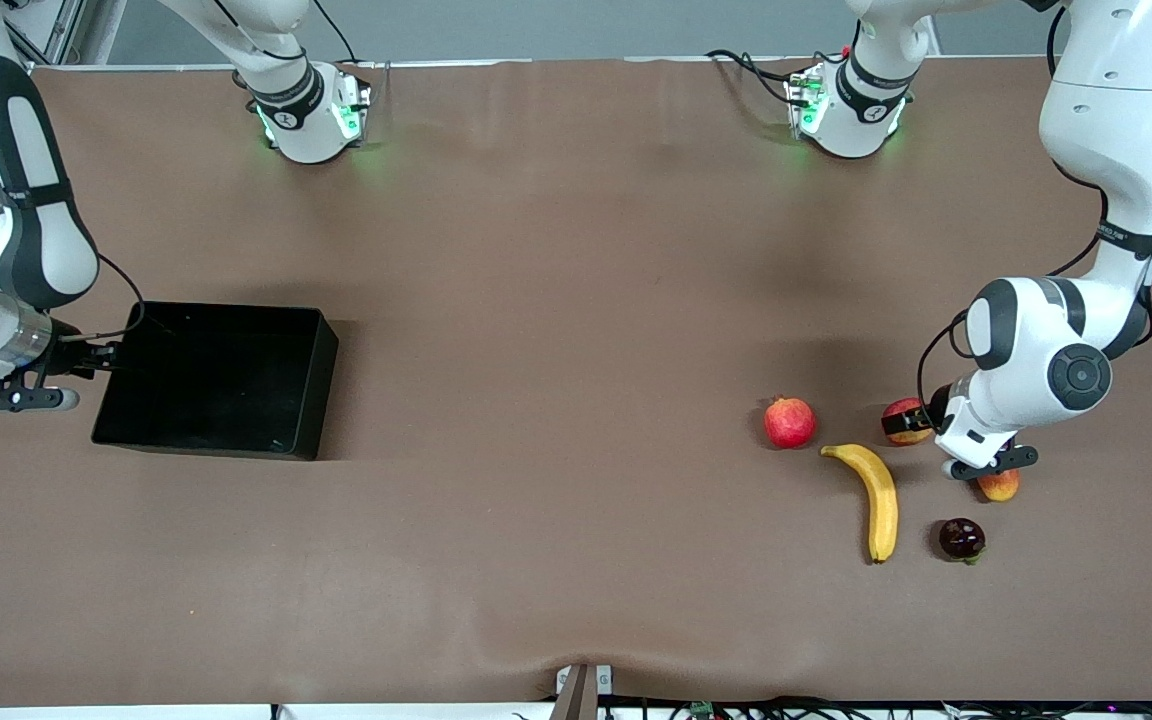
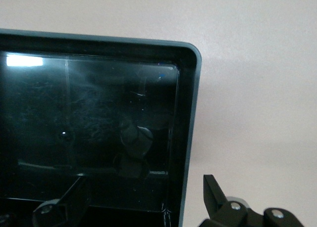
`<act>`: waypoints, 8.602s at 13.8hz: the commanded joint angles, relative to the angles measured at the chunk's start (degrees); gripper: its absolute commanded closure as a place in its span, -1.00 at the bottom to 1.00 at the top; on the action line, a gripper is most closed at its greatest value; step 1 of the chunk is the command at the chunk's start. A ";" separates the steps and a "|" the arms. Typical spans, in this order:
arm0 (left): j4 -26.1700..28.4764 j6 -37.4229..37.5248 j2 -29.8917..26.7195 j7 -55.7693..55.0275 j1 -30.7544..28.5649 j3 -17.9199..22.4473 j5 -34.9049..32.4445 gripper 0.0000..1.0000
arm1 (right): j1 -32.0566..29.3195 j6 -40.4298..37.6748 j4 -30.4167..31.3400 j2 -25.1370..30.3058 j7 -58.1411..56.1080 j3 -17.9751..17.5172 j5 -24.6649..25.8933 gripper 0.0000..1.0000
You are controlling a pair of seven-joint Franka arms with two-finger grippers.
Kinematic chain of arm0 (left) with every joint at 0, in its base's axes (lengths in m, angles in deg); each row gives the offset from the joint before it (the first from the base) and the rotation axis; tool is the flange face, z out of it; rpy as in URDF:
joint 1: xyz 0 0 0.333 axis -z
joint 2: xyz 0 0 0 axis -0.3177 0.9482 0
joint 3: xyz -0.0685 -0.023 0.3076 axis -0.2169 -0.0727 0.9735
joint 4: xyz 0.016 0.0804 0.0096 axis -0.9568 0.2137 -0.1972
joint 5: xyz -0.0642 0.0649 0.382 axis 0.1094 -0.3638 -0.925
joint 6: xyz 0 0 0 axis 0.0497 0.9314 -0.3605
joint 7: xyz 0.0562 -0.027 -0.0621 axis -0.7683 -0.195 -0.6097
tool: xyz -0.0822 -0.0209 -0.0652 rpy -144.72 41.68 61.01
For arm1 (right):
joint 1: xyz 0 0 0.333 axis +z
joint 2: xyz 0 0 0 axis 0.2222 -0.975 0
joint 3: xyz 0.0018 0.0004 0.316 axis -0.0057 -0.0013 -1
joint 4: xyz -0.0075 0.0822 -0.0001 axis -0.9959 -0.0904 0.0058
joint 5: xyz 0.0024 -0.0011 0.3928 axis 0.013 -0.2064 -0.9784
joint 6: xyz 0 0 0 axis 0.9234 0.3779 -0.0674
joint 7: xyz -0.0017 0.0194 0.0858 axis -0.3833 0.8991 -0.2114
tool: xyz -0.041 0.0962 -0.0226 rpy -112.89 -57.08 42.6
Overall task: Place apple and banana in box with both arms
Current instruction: 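Grasp the red-yellow striped apple with the left gripper and lift it, then push the black box toward the fruit with the right gripper, then lower the apple into the box with the left gripper while the right gripper withdraws, then grasp the yellow banana with the left gripper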
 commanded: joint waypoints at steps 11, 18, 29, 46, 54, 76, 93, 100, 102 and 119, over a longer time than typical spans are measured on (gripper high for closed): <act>-3.90 10.85 -8.06 2.32 0.11 -1.11 -0.81 1.00 | -4.24 -0.02 -2.19 -6.09 -5.16 -0.86 0.36 -0.55; -12.24 24.38 -10.27 2.14 0.02 -4.09 -0.19 1.00 | -3.36 -1.15 -4.47 -6.01 -4.99 -1.13 0.01 1.00; -13.13 29.31 -15.10 1.97 0.11 -4.71 -0.19 1.00 | 8.31 -24.62 -17.65 -0.64 2.73 -5.26 -5.06 1.00; -12.87 34.24 -20.03 -3.38 0.02 -9.89 0.42 1.00 | 47.95 -10.84 -20.56 -7.49 60.30 -5.08 -10.10 1.00; -12.34 30.47 -15.29 -18.05 5.01 -12.53 5.34 1.00 | 54.74 -3.53 -20.56 -12.60 65.94 -5.08 -10.10 -0.14; -6.80 5.51 4.84 -45.06 23.66 -11.92 0.16 1.00 | 20.39 -25.49 -17.57 7.26 20.62 -4.47 -9.48 -1.00; -19.37 22.64 -4.73 -38.24 12.35 -11.83 0.16 -1.00 | 11.68 -46.60 -34.71 15.26 18.39 -3.85 -2.01 -1.00; -19.28 14.05 3.77 -22.64 -1.74 -11.74 -7.10 -1.00 | 11.32 -50.81 -34.79 16.05 24.98 -4.03 -2.01 -1.00; -19.63 9.04 7.82 -22.73 -2.96 -11.74 -10.47 -1.00 | 11.58 -51.86 -34.79 16.14 27.26 -4.12 -2.01 -1.00; -19.81 2.23 10.22 -19.74 -3.50 -10.86 -13.11 1.00 | 11.67 -52.84 -34.45 18.86 26.04 -3.85 -0.43 -1.00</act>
